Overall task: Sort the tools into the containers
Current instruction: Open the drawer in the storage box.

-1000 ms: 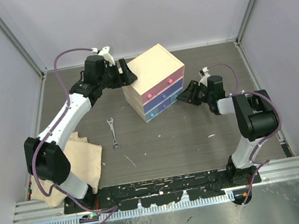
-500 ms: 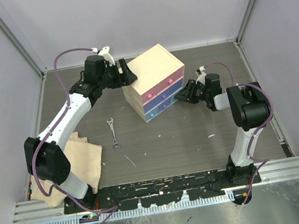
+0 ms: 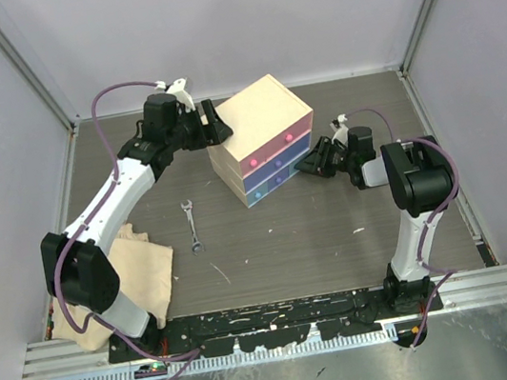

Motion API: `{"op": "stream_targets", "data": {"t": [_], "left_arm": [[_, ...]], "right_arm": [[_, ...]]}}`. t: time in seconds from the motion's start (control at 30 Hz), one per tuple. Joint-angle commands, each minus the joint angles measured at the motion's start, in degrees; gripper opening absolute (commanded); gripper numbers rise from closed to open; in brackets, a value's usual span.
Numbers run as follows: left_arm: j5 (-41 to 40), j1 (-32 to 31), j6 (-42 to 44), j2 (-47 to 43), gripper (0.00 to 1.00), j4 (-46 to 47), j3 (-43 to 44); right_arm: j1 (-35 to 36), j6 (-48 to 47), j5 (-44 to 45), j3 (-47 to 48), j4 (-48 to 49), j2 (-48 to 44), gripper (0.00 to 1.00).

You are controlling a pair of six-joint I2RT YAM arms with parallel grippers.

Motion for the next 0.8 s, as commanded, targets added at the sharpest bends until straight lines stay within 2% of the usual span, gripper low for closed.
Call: {"op": "stream_targets", "data": {"t": [0.0, 0.37, 0.77], "left_arm": [[0.73, -1.38, 2.65, 2.28, 0.74, -2.99, 0.35], [0.47, -1.38, 2.65, 2.05, 0.73, -3.12, 0.42], [-0.45, -1.30, 2.90, 2.05, 0.74, -4.02, 0.87]], "right_arm": [[0.14, 0.87, 0.17, 2.60, 7.20, -0.47, 0.38], [0.22, 1.07, 0.62, 0.61, 9.74, -2.05, 0.16], [-0.30, -1.45, -0.94, -7.76, 6.84, -5.16, 0.11]]}}
